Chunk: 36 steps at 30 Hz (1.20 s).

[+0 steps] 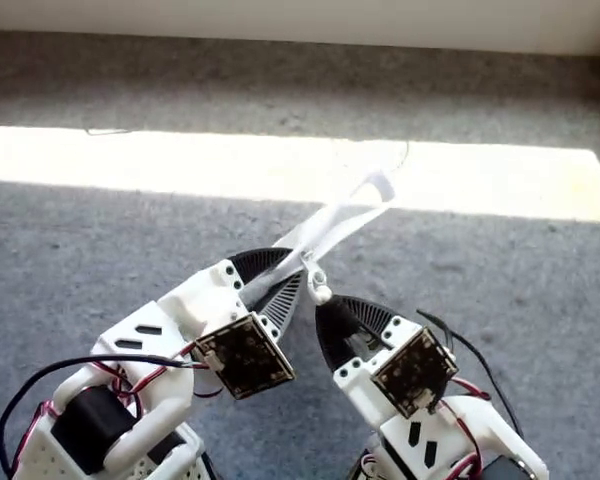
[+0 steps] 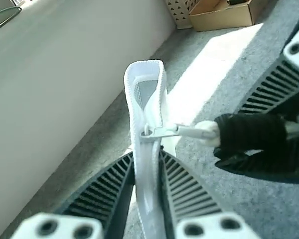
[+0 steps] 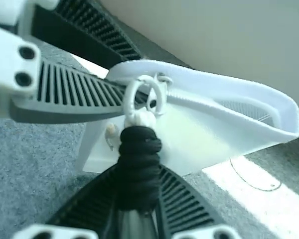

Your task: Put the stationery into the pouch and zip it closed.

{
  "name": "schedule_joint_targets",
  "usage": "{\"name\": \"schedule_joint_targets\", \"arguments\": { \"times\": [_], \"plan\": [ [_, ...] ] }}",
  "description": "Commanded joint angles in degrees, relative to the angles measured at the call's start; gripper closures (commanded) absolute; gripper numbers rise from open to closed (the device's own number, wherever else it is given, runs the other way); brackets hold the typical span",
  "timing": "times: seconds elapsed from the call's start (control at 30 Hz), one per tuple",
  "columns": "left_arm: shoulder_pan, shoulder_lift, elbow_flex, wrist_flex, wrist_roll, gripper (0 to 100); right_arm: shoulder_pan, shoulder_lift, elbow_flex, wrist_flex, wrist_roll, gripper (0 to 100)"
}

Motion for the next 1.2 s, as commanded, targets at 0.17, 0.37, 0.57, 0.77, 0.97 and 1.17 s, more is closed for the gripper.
{"name": "schedule_joint_targets", "arguments": {
  "times": [0.17, 0.37, 0.57, 0.77, 0.97, 1.17],
  "plan": [
    [3.1, -0.8, -3.8, 6.2, -4.0, 99, -4.7, 0.4, -11.4, 6.0, 1.1, 99.3],
    [5.0, -0.8, -3.6, 6.9, 2.8, 99, -6.1, 0.5, -12.3, 4.4, 1.0, 99.3],
    [5.0, -6.9, 2.6, 6.6, 5.1, 99, -5.9, 0.5, -12.7, 0.6, 0.6, 99.3],
    [4.8, -23.2, 9.9, 7.0, 5.0, 99, 3.2, 0.5, -12.4, -4.5, 0.4, 99.3],
    [4.7, -23.9, 11.6, 7.7, 4.8, 99, 13.1, 0.5, -11.7, -8.0, -1.8, 99.3],
    [4.7, -23.8, 11.9, 7.8, 4.8, 99, 21.1, 0.4, -5.8, -11.6, -1.8, 99.3]
  ]
}}
